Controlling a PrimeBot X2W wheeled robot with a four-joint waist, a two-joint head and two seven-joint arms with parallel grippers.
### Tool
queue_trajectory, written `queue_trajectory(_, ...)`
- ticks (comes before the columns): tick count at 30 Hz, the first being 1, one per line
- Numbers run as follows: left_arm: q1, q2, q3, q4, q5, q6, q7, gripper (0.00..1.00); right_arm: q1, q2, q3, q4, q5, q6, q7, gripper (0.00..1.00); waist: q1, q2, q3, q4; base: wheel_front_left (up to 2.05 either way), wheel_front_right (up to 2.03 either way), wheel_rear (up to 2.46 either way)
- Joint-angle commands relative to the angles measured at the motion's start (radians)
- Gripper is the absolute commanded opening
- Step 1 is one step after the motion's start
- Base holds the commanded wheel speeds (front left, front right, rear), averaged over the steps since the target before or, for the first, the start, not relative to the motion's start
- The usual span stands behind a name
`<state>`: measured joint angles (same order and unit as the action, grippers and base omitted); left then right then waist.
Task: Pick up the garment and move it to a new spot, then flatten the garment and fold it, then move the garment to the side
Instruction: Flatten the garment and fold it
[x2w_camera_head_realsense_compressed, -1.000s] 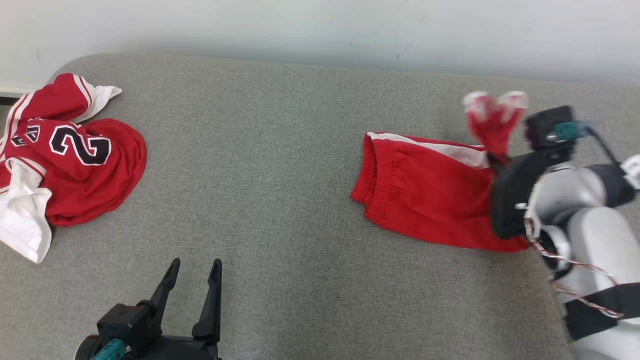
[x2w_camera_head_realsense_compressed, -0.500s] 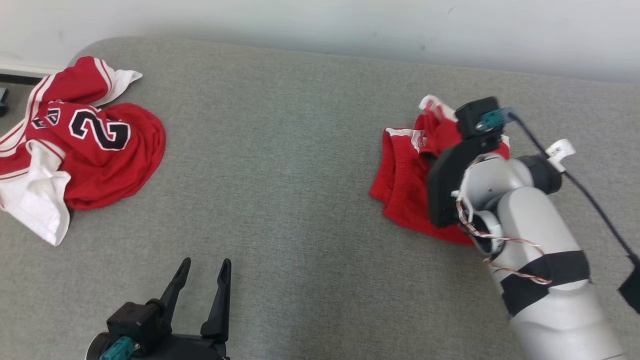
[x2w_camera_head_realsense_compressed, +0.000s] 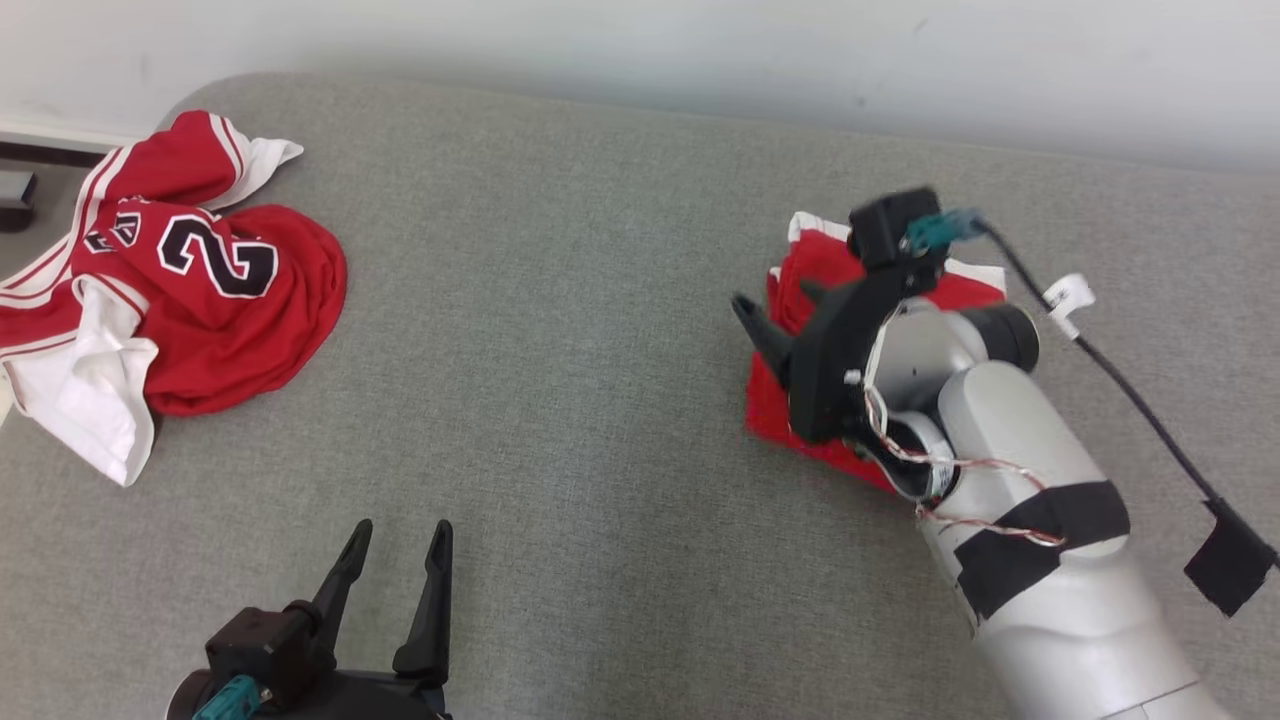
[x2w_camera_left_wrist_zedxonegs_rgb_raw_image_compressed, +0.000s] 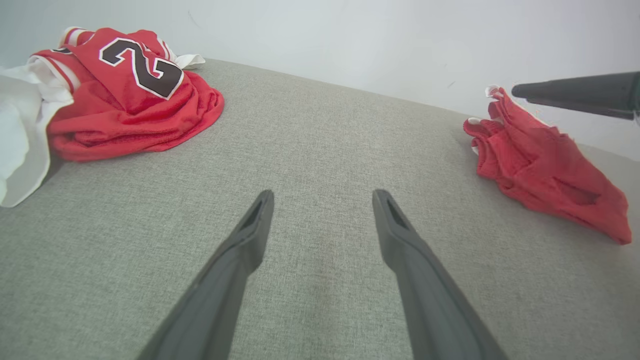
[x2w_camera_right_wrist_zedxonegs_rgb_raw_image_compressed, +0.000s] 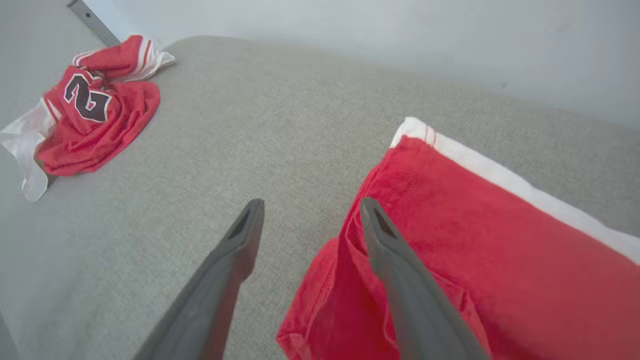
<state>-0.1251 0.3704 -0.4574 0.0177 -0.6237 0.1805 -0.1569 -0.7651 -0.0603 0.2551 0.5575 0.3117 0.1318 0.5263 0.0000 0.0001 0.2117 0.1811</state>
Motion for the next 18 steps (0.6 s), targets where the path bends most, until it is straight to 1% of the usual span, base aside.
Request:
queue_trajectory(1, -0.002, 0.004, 0.002, 0.001, -0.005, 0.003, -0.006, 1.00, -0.013, 0.001, 0.003, -0.026, 0.022, -0.002, -0.016, 1.00, 0.0000, -0.0001, -0.011, -0.011, 0.00, 0.00, 0.00)
queue_trajectory(2, 0.002, 0.005, 0.002, 0.000, -0.006, 0.004, -0.008, 1.00, -0.014, -0.016, -0.002, -0.041, 0.028, -0.002, -0.025, 1.00, 0.0000, -0.0001, -0.014, -0.015, 0.00, 0.00, 0.00)
queue_trajectory(3, 0.002, 0.005, 0.002, 0.000, -0.006, 0.004, -0.008, 1.00, -0.014, -0.016, -0.002, -0.041, 0.028, -0.002, -0.025, 1.00, 0.0000, -0.0001, -0.014, -0.015, 0.00, 0.00, 0.00)
queue_trajectory(4, 0.005, 0.006, 0.003, -0.001, -0.006, 0.005, -0.010, 1.00, -0.014, -0.036, -0.016, -0.054, 0.027, -0.002, -0.039, 1.00, 0.0000, -0.0001, -0.019, -0.019, 0.00, 0.00, 0.00)
queue_trajectory(6, 0.011, 0.006, 0.002, -0.005, -0.004, 0.009, -0.013, 1.00, 0.000, -0.075, -0.047, -0.075, -0.004, -0.002, -0.062, 1.00, 0.0000, -0.0001, -0.028, -0.025, 0.00, 0.00, 0.00)
queue_trajectory(10, 0.018, 0.009, -0.001, -0.013, 0.002, 0.011, -0.018, 1.00, 0.070, -0.135, -0.124, -0.071, -0.077, -0.002, -0.081, 1.00, 0.0000, -0.0001, -0.042, -0.029, 0.00, 0.00, 0.00)
queue_trajectory(11, 0.017, 0.009, -0.002, -0.015, 0.003, 0.013, -0.019, 1.00, 0.090, -0.144, -0.141, -0.067, -0.093, -0.002, -0.080, 0.85, 0.0000, -0.0001, -0.042, -0.030, 0.00, 0.00, 0.00)
queue_trajectory(13, 0.017, 0.011, -0.001, -0.020, 0.004, 0.013, -0.020, 1.00, 0.131, -0.149, -0.159, -0.063, -0.117, -0.002, -0.085, 0.07, 0.0000, -0.0001, -0.040, -0.032, 0.00, 0.00, 0.00)
queue_trajectory(14, 0.016, 0.012, 0.000, -0.021, 0.004, 0.015, -0.021, 1.00, 0.149, -0.151, -0.161, -0.058, -0.126, -0.002, -0.086, 0.00, 0.0000, -0.0001, -0.036, -0.032, 0.00, 0.00, 0.00)
queue_trajectory(18, 0.006, 0.013, 0.001, -0.026, 0.005, 0.016, -0.025, 1.00, 0.198, -0.147, -0.124, -0.040, -0.168, -0.002, -0.122, 0.00, 0.0000, -0.0001, -0.018, -0.033, 0.00, 0.00, 0.00)
